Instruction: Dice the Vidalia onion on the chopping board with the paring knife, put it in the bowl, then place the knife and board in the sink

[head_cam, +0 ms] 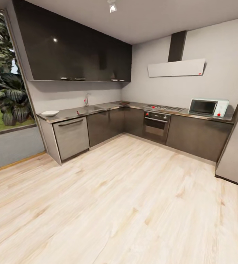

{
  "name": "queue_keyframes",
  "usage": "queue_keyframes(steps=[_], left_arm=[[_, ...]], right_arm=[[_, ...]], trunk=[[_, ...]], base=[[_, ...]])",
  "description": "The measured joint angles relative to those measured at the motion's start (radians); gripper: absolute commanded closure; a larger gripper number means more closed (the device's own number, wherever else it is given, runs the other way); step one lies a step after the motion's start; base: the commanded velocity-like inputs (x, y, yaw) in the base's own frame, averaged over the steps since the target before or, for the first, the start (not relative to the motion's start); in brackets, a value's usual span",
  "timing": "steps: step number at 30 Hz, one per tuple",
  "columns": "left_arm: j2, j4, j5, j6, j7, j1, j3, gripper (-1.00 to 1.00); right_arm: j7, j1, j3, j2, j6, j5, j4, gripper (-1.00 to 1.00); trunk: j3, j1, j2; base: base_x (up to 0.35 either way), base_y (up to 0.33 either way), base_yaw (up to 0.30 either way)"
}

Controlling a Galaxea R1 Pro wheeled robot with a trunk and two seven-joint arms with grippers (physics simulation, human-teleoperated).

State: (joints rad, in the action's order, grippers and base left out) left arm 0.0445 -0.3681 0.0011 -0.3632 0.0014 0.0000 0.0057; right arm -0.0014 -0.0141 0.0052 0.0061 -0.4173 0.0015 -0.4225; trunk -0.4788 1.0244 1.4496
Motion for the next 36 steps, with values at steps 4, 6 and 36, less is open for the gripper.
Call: queue_keyframes(steps=[4,6,36], left_arm=[[0.000,0.000,0.000,0.000,0.000,0.000,-0.001,-1.00],[0.000,0.001,-0.001,0.000,0.000,0.000,-0.001,-1.00],[0.000,0.002,0.000,0.000,0.000,0.000,-0.001,-1.00]], right_arm=[[-0.001,0.000,0.000,0.000,0.000,0.000,0.000,-1.00],[-0.001,0.000,0.000,0.000,0.000,0.000,0.000,-1.00],[-0.001,0.000,-0.001,0.000,0.000,0.000,0.000,-1.00]], trunk=[[0.000,0.000,0.000],[0.000,0.000,0.000],[0.000,0.000,0.000]], base=[[0.323,-0.064,0.000],[0.323,-0.076,0.000],[0.323,-0.084,0.000]])
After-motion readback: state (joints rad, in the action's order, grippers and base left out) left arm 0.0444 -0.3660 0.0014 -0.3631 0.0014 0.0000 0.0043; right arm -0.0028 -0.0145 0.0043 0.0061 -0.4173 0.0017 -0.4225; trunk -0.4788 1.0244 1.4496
